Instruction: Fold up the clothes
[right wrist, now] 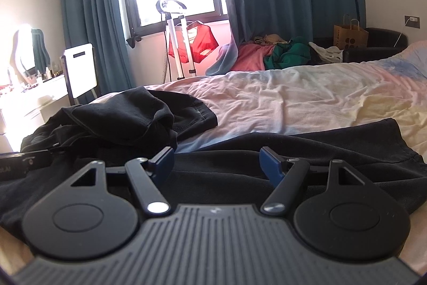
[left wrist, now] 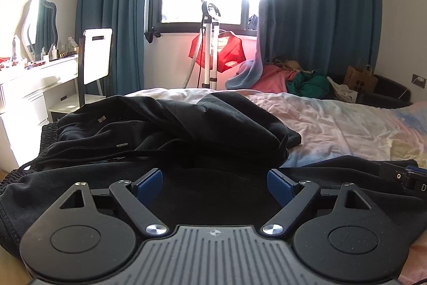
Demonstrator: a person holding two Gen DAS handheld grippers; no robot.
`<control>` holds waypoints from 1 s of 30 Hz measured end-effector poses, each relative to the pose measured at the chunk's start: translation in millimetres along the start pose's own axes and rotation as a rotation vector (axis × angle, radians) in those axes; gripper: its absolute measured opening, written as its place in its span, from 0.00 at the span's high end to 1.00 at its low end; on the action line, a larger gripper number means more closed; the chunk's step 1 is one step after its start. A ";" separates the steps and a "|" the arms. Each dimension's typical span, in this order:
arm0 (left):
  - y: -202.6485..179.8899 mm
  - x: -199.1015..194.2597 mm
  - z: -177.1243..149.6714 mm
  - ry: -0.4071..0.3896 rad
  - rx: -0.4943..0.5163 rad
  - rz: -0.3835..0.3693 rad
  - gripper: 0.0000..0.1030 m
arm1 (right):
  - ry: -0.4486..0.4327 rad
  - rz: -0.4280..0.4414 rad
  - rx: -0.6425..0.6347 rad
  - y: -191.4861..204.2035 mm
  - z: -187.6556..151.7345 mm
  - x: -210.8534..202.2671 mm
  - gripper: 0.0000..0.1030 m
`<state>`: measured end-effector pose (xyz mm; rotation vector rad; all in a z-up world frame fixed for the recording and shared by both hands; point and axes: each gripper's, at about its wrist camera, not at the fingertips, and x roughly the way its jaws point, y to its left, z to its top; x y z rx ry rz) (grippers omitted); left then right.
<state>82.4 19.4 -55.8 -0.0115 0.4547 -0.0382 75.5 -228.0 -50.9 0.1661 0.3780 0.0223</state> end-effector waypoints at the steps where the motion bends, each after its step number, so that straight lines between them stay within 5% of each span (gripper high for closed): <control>1: -1.3 -1.3 0.0 -0.003 0.003 -0.002 0.15 | -0.004 0.001 0.002 -0.7 -0.7 -1.2 0.29; 9: -5.7 -11.6 -0.5 -0.018 -0.006 -0.030 0.14 | 0.082 0.149 0.166 -22.4 -19.3 17.8 0.36; 18: -22.5 -6.7 -29.1 0.075 -0.084 -0.098 0.14 | 0.249 0.238 0.337 -29.2 -32.8 52.7 0.45; 24: -23.1 16.9 -40.8 0.109 -0.118 -0.144 0.14 | 0.303 0.249 0.472 -33.2 -5.7 131.3 0.45; 30: 8.3 67.0 -53.9 0.170 -0.328 -0.267 0.14 | 0.289 0.223 0.646 -32.6 1.4 237.4 0.47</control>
